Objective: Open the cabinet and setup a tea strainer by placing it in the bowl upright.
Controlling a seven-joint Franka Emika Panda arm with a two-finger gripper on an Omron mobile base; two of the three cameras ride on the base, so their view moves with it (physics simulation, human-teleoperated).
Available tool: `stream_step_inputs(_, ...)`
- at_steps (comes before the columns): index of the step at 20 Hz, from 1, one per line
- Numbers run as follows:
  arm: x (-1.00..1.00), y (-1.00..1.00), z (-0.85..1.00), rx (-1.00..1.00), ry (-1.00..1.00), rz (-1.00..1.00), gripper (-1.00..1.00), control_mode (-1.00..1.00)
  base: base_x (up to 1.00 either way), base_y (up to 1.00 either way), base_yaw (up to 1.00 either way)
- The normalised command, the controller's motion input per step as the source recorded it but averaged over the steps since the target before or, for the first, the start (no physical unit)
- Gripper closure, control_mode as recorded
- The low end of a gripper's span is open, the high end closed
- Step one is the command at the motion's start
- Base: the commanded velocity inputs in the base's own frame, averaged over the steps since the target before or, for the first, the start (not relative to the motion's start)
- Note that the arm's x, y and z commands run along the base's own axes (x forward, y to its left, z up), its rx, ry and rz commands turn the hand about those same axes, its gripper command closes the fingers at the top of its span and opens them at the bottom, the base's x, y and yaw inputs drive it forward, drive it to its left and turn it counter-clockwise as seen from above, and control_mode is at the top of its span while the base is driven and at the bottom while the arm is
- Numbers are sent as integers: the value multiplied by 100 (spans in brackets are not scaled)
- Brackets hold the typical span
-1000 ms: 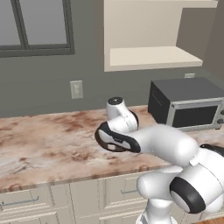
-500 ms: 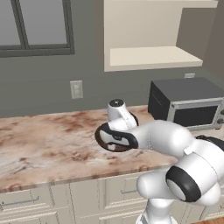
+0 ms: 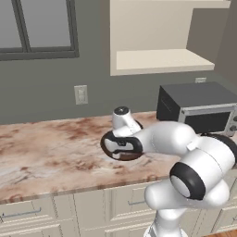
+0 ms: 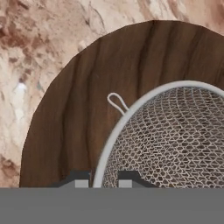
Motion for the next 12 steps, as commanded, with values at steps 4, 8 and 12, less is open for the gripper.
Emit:
stream_step_inputs(4,19,1,-9,0,-1,0,100,-100,0,0,0)
stream_step_inputs(8,17,0,-10,0,0,0,100,-100,0,0,0)
stream_step_inputs(12,10,0,-14,0,-1,0,100,-100,0,0,0)
